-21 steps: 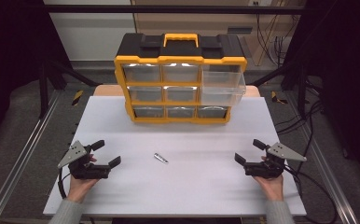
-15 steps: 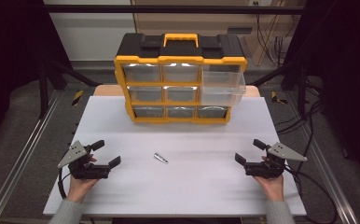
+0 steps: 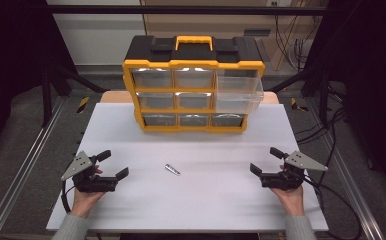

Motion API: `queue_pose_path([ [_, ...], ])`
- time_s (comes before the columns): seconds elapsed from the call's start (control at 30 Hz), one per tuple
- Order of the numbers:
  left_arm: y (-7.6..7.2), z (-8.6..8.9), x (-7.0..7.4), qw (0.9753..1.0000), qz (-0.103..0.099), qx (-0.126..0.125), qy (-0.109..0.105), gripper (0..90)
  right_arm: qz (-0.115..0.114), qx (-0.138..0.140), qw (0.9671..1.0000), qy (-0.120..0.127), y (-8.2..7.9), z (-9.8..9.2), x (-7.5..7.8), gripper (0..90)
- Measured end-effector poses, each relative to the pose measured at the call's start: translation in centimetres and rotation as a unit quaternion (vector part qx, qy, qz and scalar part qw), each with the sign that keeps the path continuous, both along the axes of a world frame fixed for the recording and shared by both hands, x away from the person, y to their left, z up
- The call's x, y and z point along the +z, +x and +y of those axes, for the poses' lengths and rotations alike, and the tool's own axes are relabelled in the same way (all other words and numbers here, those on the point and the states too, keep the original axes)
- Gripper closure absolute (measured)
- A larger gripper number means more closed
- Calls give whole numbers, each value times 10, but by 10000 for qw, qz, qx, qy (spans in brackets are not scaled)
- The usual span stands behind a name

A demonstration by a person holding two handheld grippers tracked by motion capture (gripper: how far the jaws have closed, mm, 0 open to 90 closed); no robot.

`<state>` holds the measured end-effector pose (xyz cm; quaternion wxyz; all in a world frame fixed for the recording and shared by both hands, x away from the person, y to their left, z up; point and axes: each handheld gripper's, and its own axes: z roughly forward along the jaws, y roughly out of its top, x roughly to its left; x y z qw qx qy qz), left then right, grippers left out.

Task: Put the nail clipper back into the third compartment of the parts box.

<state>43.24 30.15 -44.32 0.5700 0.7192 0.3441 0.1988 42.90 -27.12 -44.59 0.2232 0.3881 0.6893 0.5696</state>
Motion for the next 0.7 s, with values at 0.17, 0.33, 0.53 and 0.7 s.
queue_pose_path([
  [0.17, 0, 0, 0, 10000, 7, 7, 44, 13, -59, 19, 10000, -61, 1, 4, 3, 10],
  [0.33, 0, 0, 0, 10000, 18, 13, 54, 13, -11, 63, 9999, -144, 2, 10, 5, 13],
  [0.53, 1, -1, -1, 10000, 42, 3, 63, 13, -2, 110, 9998, -186, 4, 18, 9, 11],
  [0.7, 1, -1, -1, 9999, 57, -7, 82, 13, 22, 149, 9996, -226, 6, 28, 12, 12],
])
